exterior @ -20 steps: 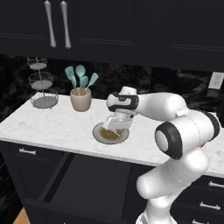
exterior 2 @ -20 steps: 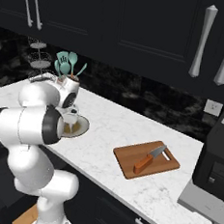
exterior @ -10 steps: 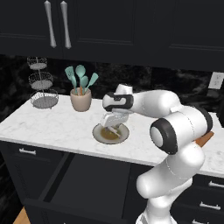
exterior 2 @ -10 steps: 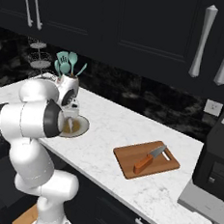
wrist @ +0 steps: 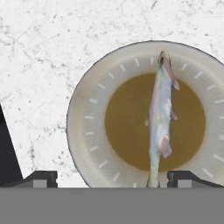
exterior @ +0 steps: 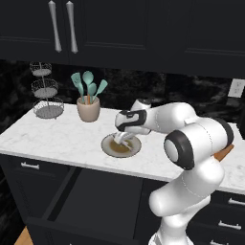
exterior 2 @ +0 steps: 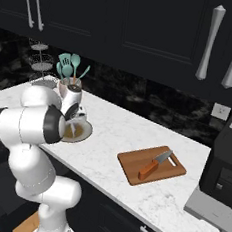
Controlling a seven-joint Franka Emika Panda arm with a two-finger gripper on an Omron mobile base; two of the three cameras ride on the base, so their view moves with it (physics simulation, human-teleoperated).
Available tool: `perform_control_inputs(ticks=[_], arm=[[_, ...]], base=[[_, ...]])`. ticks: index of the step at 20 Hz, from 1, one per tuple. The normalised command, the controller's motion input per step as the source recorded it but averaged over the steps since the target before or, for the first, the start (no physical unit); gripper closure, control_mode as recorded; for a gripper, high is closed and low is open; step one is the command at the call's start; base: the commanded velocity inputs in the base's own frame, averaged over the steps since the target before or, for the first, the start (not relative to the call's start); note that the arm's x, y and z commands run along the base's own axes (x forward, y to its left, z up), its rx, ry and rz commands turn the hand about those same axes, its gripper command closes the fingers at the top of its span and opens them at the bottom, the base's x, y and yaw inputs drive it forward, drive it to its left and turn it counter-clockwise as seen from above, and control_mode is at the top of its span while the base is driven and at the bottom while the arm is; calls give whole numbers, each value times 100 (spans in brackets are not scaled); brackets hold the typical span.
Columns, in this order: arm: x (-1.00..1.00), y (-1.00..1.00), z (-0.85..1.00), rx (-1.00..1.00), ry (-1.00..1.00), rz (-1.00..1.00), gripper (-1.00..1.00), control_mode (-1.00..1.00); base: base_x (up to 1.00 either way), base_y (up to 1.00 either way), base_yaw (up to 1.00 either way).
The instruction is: Pick up the knife from the drawer and place it on the cutting board. Then place the meat from the plate to the cutting board.
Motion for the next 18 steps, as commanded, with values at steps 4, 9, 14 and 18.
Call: perform_control_inputs(ticks=[4,9,14,18], arm=[[45,-7,0,0,1,0,-100,-100],[38,10,0,-2,2,0,-100,-100],[12,2,-8,0,0,0,-100,-100],[14,0,-13,0,0,-4,-100,-100]], base=[[0,0,0],[0,0,0],[0,0,0],[0,0,0]])
